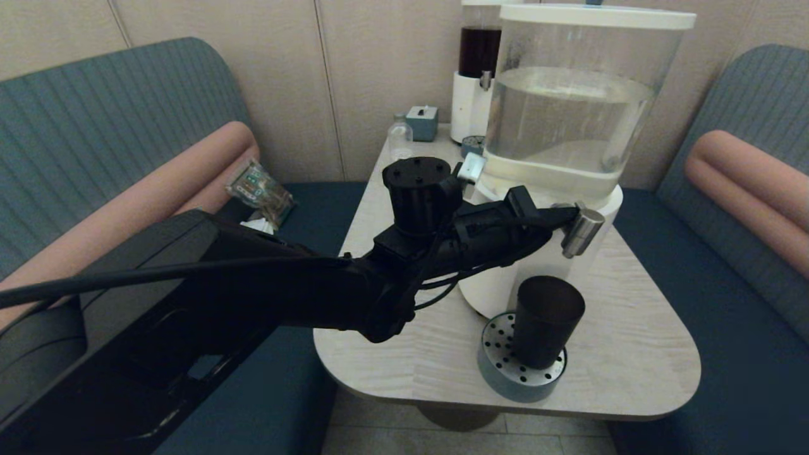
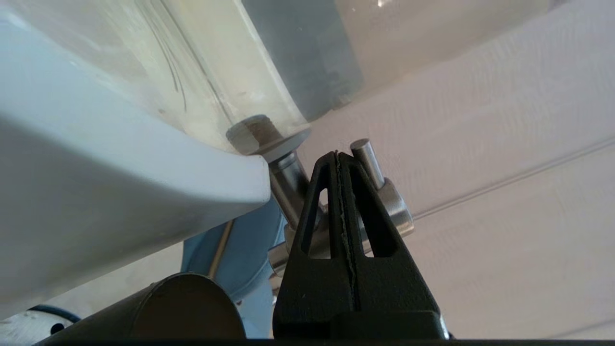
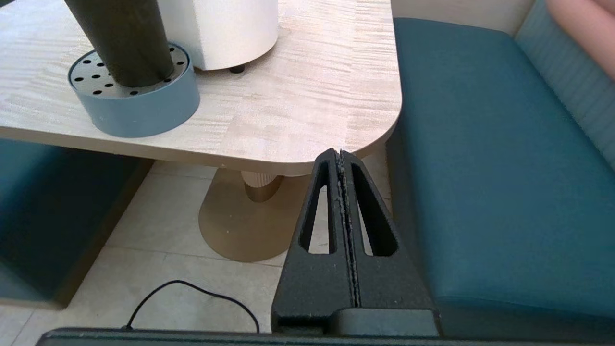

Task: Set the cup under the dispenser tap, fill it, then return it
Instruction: Turn off the faucet, then place the cup next to the water dispenser

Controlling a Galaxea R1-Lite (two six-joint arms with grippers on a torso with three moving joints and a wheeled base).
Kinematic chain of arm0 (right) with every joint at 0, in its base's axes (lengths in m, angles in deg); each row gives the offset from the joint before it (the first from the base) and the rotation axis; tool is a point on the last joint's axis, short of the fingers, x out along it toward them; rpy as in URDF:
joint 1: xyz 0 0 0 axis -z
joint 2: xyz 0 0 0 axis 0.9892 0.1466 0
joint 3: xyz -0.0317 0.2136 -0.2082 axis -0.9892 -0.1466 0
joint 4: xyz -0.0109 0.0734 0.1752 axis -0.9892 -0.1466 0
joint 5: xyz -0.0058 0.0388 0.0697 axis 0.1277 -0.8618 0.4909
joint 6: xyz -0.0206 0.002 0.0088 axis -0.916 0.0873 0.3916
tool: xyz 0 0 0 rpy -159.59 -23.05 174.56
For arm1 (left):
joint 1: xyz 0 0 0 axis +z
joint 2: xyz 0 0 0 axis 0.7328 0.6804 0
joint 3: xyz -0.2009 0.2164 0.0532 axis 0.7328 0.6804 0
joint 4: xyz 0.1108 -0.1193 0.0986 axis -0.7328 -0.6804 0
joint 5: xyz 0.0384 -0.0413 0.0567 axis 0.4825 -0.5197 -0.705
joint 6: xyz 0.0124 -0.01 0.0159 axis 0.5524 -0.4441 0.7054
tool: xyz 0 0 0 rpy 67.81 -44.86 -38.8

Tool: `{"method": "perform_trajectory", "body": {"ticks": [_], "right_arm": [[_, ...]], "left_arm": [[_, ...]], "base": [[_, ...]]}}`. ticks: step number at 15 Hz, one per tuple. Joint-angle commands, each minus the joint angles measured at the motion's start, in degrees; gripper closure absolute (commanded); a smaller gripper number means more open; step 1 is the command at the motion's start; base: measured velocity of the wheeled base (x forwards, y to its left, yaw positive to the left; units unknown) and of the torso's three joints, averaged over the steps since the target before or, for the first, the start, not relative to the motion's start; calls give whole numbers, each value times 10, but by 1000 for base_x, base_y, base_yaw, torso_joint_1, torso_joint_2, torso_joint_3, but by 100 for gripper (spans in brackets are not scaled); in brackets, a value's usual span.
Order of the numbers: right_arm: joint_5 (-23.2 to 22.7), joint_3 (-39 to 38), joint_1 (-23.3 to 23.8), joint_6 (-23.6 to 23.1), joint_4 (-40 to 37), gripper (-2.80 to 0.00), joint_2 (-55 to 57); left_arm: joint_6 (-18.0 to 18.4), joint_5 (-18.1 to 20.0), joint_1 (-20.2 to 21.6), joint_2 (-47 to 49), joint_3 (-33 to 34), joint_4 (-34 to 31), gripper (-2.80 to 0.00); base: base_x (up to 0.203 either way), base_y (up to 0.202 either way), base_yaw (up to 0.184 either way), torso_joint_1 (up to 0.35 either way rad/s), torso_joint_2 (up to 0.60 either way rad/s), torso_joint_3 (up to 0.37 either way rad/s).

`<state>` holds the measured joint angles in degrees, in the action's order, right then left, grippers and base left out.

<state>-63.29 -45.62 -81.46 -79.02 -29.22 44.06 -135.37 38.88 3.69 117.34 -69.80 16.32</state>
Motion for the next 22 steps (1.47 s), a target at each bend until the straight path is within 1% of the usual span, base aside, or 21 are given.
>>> {"method": "perform_trajectory", "body": {"ticks": [1, 3, 5, 6, 7, 9, 10, 12, 13, 14, 15, 17, 18, 19, 20, 22], "right_arm": [[0, -1, 0, 0, 0, 0, 1], [0, -1, 0, 0, 0, 0, 1], [0, -1, 0, 0, 0, 0, 1], [0, -1, 0, 0, 0, 0, 1], [0, -1, 0, 0, 0, 0, 1], [0, -1, 0, 0, 0, 0, 1], [0, -1, 0, 0, 0, 0, 1], [0, -1, 0, 0, 0, 0, 1], [0, -1, 0, 0, 0, 0, 1], [0, -1, 0, 0, 0, 0, 1], [0, -1, 0, -1, 0, 0, 1], [0, -1, 0, -1, 0, 0, 1], [0, -1, 0, 0, 0, 0, 1], [0, -1, 0, 0, 0, 0, 1], [0, -1, 0, -1, 0, 0, 1], [0, -1, 0, 0, 0, 0, 1]], "left_arm": [[-3, -1, 1, -27, 12, 9, 0], [-1, -5, 2, -51, 41, 11, 0], [2, -19, 4, -70, 73, 23, 0], [5, -25, 6, -80, 102, 32, 0], [13, -27, 9, -94, 131, 36, 0], [48, -29, 16, -122, 182, 39, 0], [87, -33, 20, -139, 222, 39, 0], [233, -59, 25, -158, 305, 47, 0], [299, -74, 26, -161, 351, 67, 0], [359, -82, 26, -161, 405, 107, 0], [399, -91, 26, -156, 451, 158, 0], [468, -138, 17, -128, 551, 305, 0], [503, -159, 13, -119, 587, 331, 0], [533, -178, 10, -112, 607, 338, 0], [538, -180, 9, -118, 613, 339, 0], [564, -179, 8, -135, 626, 340, 0]], "base": [[0, 0, 0, 0, 0, 0], [0, 0, 0, 0, 0, 0], [0, 0, 0, 0, 0, 0], [0, 0, 0, 0, 0, 0], [0, 0, 0, 0, 0, 0], [0, 0, 0, 0, 0, 0], [0, 0, 0, 0, 0, 0], [0, 0, 0, 0, 0, 0], [0, 0, 0, 0, 0, 0], [0, 0, 0, 0, 0, 0], [0, 0, 0, 0, 0, 0], [0, 0, 0, 0, 0, 0], [0, 0, 0, 0, 0, 0], [0, 0, 0, 0, 0, 0], [0, 0, 0, 0, 0, 0], [0, 0, 0, 0, 0, 0]]}}
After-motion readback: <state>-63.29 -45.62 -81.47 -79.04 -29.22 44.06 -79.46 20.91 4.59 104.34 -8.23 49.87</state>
